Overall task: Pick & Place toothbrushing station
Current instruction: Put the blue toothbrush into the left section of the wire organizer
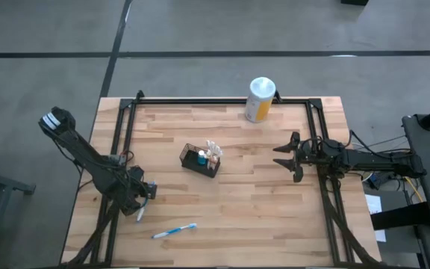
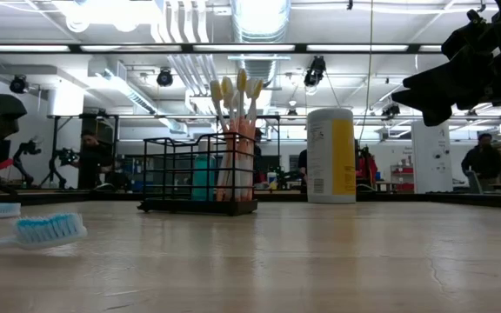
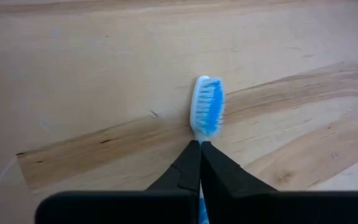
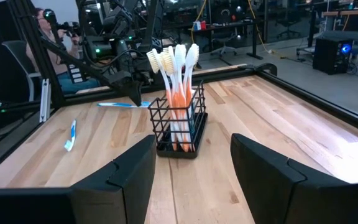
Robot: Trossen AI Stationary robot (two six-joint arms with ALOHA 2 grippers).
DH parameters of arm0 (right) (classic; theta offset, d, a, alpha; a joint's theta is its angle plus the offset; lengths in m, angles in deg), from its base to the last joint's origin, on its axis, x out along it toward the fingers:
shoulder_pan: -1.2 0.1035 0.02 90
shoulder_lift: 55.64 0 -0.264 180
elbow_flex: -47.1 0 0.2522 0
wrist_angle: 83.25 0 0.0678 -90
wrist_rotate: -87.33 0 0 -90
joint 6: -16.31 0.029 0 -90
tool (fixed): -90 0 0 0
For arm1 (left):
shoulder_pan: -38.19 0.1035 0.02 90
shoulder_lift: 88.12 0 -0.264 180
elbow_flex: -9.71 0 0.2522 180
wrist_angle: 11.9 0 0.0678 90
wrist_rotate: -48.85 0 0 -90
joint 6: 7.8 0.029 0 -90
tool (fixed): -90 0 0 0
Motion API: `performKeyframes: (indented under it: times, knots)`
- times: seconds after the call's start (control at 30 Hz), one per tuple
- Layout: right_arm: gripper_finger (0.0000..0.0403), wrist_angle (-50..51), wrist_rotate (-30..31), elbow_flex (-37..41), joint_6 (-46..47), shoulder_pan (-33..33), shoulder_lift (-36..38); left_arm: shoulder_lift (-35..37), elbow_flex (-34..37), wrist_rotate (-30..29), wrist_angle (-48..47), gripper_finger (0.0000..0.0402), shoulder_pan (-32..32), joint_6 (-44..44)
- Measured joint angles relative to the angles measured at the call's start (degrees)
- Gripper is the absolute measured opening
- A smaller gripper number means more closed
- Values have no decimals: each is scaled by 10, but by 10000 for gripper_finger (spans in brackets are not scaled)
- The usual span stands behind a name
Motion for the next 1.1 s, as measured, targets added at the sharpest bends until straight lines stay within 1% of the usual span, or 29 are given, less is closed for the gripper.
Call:
performKeyframes:
  times: [0.23,0.37,0.53,0.87,1.0,1.1]
  knots:
    - [203,0,0,0,0,0,0,0,0,-8,4,3,0,6]
    - [203,0,0,0,0,0,0,-1,-6,-41,2,4,0,24]
    - [203,0,0,0,0,0,0,0,-10,-64,0,3,0,34]
    - [203,0,0,0,0,0,0,2,-22,-75,0,7,0,46]
    - [203,0,0,0,0,0,0,3,-44,-80,-24,12,0,70]
    - [203,0,0,0,0,0,0,3,-69,-88,-77,13,0,73]
